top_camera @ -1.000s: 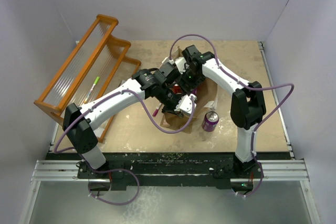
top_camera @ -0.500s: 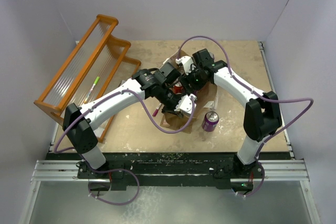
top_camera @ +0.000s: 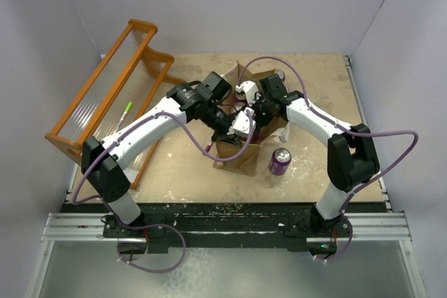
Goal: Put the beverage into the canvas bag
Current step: Place the drink in the canvas bag.
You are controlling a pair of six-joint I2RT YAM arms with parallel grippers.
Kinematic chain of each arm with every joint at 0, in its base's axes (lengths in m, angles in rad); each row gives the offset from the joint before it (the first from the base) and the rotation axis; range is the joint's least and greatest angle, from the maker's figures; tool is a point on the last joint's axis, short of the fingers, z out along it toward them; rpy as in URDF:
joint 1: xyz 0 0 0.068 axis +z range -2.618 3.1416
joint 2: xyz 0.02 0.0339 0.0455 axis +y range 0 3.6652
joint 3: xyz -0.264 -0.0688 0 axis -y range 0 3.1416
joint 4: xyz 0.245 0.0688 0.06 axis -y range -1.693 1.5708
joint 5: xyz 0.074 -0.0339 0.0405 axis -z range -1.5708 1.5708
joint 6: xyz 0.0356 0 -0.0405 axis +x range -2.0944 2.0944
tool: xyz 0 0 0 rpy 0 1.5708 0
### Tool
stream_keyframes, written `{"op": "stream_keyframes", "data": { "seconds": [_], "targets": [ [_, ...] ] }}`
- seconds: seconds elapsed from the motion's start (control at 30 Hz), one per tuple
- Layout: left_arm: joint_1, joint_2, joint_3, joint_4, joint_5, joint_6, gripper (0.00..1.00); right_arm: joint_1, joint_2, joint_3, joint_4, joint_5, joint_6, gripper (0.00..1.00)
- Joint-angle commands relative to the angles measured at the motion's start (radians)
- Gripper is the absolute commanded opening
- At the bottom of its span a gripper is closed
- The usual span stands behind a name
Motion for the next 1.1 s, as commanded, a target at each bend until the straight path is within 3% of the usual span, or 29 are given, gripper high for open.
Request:
{"op": "stream_keyframes", "data": {
  "seconds": [0.0, 0.23, 0.63, 0.87, 1.07],
  "targets": [
    [0.009, -0.029, 0.028, -0.021, 0.052, -0.003, 0.0, -0.008, -0.044, -0.029, 0.052, 0.063, -0.042, 0.0],
    [0.008, -0.031, 0.011, -0.05, 0.053, 0.068, 0.0, -0.033, 0.005, 0.027, -0.013, 0.234, -0.039, 0.0],
    [0.007, -0.021, 0.004, -0.059, 0.049, 0.085, 0.1, -0.034, 0.019, -0.055, 0.04, 0.227, -0.058, 0.04],
    [0.007, -0.02, 0.016, -0.048, 0.034, 0.07, 0.21, -0.033, 0.008, -0.033, -0.008, 0.129, -0.064, 0.31],
    [0.008, -0.025, 0.006, -0.041, 0.03, 0.065, 0.24, -0.034, -0.013, -0.031, -0.031, 0.093, -0.072, 0.52]
  ]
}}
